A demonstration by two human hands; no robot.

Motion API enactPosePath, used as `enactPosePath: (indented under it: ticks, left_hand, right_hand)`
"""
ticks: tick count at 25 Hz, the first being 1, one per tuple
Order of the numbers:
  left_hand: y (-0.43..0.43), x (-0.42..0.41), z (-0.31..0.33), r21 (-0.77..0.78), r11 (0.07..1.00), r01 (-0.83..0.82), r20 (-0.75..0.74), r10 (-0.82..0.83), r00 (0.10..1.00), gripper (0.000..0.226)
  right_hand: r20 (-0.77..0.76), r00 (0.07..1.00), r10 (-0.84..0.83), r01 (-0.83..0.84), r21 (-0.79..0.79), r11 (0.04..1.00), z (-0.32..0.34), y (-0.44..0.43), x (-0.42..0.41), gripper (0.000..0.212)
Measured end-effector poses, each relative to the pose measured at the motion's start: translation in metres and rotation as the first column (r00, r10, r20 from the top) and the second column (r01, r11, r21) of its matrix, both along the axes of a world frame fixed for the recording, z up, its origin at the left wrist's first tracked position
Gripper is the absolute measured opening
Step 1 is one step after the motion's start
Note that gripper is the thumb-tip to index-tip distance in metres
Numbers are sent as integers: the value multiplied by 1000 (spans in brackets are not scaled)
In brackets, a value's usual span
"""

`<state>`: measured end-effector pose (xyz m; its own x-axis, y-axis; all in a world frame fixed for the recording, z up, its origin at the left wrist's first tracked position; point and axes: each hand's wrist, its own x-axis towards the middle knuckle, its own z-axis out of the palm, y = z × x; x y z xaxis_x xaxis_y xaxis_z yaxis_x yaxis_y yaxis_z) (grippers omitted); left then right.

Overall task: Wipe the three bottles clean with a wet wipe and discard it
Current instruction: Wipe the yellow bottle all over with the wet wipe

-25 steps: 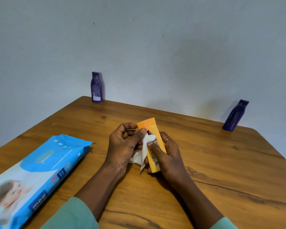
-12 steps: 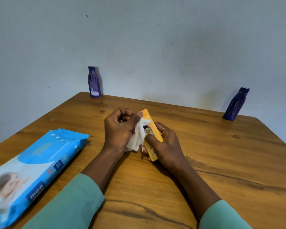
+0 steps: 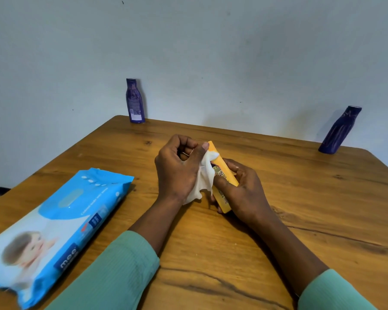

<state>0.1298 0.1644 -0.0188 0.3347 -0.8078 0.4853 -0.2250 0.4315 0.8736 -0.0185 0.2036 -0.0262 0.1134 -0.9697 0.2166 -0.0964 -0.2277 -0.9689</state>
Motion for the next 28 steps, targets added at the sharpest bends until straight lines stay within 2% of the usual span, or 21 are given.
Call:
enactPosePath:
  ticks: [5,8,12,14,17,20,21,24,25,28]
  left_hand:
    - [-5,2,-3,37,999,-2,-39,3,999,17]
    - [-9,6,-4,58,998,34,-81,-30,996,15]
    - [-4,-1,-6,43,995,92,23,-93,995,18]
    - [-6,1,-5,61,993,105,-3,-105,994,17]
    - [-6,8,1,26,999,44,12,-44,999,18]
    - [-1,9,4,51,998,-27,20,26,999,21]
    - [2,6,4,22,1000,-15,40,14,999,21]
    - [7,-5,3,-97,995,21,256,4,967,19]
    - [7,-7,4,-115,993,-6,254,35,967,19]
    - [2,-7,9,-44,993,-112,22,113,993,18]
  right_hand:
    - [21,1000,-4,3,31,1000,-2,-1,0,31]
    - [10,1000,-23,23,-13,1000,-5,-1,2,31]
    - [-40,998,-49,46,-78,996,-6,-6,-1,28]
    - [-52,997,-63,59,-88,994,-5,-9,1,26]
    - [-62,996,-62,52,-157,986,-3,-10,3,27]
    - [-100,992,-81,67,-139,988,-6,-6,3,33]
    - [-115,989,-97,78,-154,985,-6,-5,3,33]
    - [-135,982,-129,99,-209,973,-11,-6,1,21]
    - [-141,981,-133,102,-207,973,-10,-5,2,22]
    - [-221,958,-180,140,-187,972,-9,-2,5,48]
